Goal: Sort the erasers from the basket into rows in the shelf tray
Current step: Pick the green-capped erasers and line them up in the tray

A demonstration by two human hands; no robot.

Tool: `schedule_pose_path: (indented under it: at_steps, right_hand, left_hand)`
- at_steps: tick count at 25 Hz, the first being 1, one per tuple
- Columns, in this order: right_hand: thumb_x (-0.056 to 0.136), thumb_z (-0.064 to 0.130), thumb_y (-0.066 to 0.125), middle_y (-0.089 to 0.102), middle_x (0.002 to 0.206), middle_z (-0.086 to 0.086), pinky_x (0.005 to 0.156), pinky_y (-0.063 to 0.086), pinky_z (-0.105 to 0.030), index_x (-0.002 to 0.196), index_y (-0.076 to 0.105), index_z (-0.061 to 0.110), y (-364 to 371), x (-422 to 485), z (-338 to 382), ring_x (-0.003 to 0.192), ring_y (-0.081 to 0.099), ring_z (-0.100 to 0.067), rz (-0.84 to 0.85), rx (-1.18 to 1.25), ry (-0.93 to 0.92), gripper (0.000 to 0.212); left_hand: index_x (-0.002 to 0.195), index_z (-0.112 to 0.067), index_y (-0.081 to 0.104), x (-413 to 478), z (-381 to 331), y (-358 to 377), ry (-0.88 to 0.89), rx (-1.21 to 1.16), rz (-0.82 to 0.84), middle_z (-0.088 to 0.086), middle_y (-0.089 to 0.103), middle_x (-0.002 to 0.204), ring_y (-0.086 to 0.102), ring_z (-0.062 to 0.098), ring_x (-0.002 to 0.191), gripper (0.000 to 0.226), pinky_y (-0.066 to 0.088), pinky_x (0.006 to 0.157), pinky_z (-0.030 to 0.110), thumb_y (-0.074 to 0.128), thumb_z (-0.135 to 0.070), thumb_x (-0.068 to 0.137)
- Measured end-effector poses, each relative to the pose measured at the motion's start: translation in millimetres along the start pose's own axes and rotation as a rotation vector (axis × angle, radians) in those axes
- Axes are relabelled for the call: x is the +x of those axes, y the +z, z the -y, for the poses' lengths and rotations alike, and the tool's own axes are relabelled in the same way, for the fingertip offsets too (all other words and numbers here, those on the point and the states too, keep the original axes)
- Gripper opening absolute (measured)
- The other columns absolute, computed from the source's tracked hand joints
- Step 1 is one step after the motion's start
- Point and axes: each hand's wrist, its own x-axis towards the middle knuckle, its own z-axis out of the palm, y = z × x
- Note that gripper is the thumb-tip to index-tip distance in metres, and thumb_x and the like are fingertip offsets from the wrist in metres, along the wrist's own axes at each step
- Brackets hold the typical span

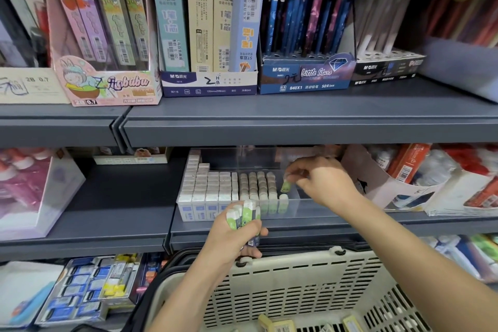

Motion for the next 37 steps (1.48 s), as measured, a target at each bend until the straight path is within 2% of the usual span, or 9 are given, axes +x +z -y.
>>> schedule_pose_path:
  at_steps: [7,14,18,22,25,28,30,34,37]
  right_hand:
    - [0.089,0.033,0.056,0.071,0.103,0.007,0.087,0.047,-0.029,0.096,0.071,0.03,25,-4,-1,0.099,0.062,-0.02,0.113,-0.028,0.001,0.017]
    - [0.092,0.028,0.053,0.07,0.108,0.008,0.092,0.046,-0.026,0.105,0.07,0.028,17,-14,11,0.1,0.062,-0.013,-0.01,0.059,-0.025,0.021]
    - [0.088,0.027,0.061,0.068,0.099,0.014,0.076,0.038,0.0,0.103,0.071,0.024,20,-38,28,0.089,0.057,0.003,0.12,0.345,-0.13,0.019]
    - [0.084,0.024,0.066,0.063,0.073,0.014,0.07,0.047,-0.015,0.085,0.068,0.028,16,-49,29,0.07,0.058,-0.003,0.217,0.468,-0.067,0.004]
    - [0.079,0.026,0.071,0.064,0.066,0.008,0.068,0.049,-0.023,0.074,0.068,0.027,-11,-34,11,0.062,0.056,-0.006,0.174,0.572,0.057,0.005]
    - [0.08,0.028,0.07,0.065,0.071,0.016,0.067,0.045,-0.019,0.07,0.065,0.035,-29,-11,-4,0.071,0.06,-0.007,0.0,0.354,0.086,0.013]
    - [0.083,0.029,0.067,0.064,0.076,0.015,0.072,0.044,-0.022,0.079,0.067,0.033,-26,1,-4,0.08,0.061,-0.011,-0.048,0.212,0.081,0.005]
    - [0.085,0.032,0.063,0.071,0.091,0.008,0.083,0.051,-0.03,0.092,0.069,0.03,-8,10,0,0.09,0.064,-0.018,0.014,0.05,0.073,0.01]
    - [0.086,0.033,0.061,0.07,0.099,0.009,0.085,0.052,-0.033,0.093,0.068,0.033,5,13,2,0.094,0.064,-0.018,0.106,0.023,0.095,0.01]
  left_hand:
    - [0.102,-0.015,0.057,2,2,2,0.004,0.007,-0.011,0.009,0.057,0.089,0.062,0.016,0.079,0.022,0.051,0.049,0.026,0.063,-0.003,0.084]
    - [0.105,-0.015,0.055,-1,-3,5,-0.008,-0.022,-0.007,0.01,0.064,0.092,0.069,0.01,0.073,0.023,0.05,0.047,0.025,0.061,-0.002,0.086]
    - [0.106,-0.013,0.055,-3,-4,5,0.011,-0.009,0.019,0.012,0.066,0.093,0.07,0.011,0.075,0.022,0.051,0.048,0.025,0.06,-0.003,0.087]
    - [0.109,-0.01,0.056,-5,-4,3,0.027,-0.046,0.11,0.011,0.066,0.093,0.067,0.016,0.082,0.027,0.055,0.056,0.029,0.065,-0.008,0.084]
    - [0.109,-0.012,0.056,-4,-3,-1,0.05,-0.136,0.092,0.007,0.068,0.086,0.066,0.015,0.082,0.036,0.055,0.058,0.029,0.067,-0.019,0.075]
    - [0.109,-0.016,0.055,-1,0,-2,0.06,-0.111,0.019,0.007,0.061,0.081,0.064,0.014,0.075,0.032,0.051,0.051,0.026,0.067,-0.013,0.079]
    - [0.11,-0.014,0.054,1,1,-2,0.063,-0.108,-0.002,0.007,0.058,0.081,0.061,0.013,0.071,0.031,0.049,0.05,0.025,0.065,-0.009,0.082]
    - [0.107,-0.011,0.052,2,0,-1,0.066,-0.147,0.005,0.002,0.059,0.067,0.058,0.01,0.063,0.021,0.048,0.049,0.025,0.058,-0.015,0.087]
    - [0.108,-0.016,0.053,3,0,-1,0.032,-0.178,-0.019,0.003,0.062,0.069,0.059,0.013,0.063,0.02,0.048,0.048,0.026,0.056,-0.008,0.09]
